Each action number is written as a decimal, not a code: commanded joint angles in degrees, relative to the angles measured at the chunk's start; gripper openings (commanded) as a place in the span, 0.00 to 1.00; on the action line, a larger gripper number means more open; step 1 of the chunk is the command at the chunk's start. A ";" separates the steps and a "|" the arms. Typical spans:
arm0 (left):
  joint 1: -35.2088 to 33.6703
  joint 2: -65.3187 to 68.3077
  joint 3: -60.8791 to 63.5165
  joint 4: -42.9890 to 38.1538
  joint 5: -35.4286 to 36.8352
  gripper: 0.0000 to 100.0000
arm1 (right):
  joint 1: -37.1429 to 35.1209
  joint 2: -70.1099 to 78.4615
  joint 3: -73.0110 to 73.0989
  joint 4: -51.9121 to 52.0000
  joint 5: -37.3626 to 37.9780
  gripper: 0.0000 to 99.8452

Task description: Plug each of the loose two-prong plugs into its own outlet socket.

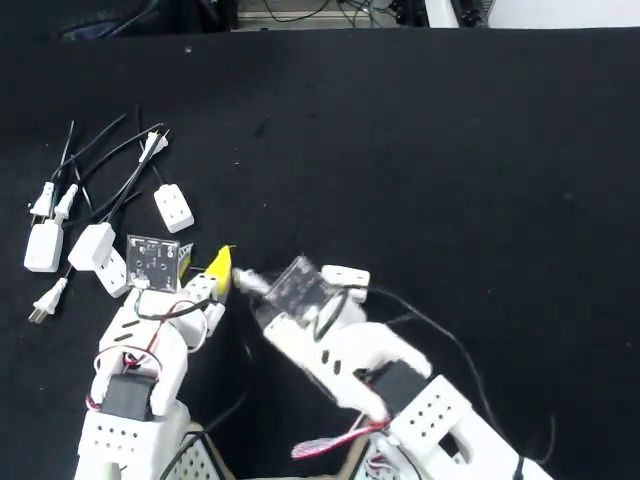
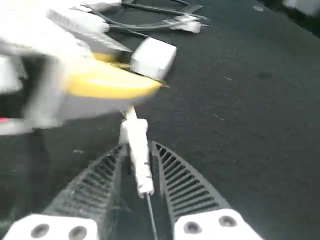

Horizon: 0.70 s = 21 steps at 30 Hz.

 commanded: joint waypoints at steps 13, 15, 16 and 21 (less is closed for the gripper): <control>-17.89 -0.53 -0.40 -0.79 -0.09 0.17 | 17.58 34.15 -39.69 35.43 -0.18 0.01; -19.21 -0.53 -0.40 -0.79 -0.09 0.17 | 17.67 40.40 -47.25 44.48 -0.09 0.01; -19.38 -0.53 -0.40 -0.79 -0.09 0.17 | 17.67 43.30 -50.59 48.88 -0.09 0.01; -19.38 -0.53 -0.40 -0.97 -0.09 0.17 | 18.02 54.90 -60.44 62.07 3.08 0.01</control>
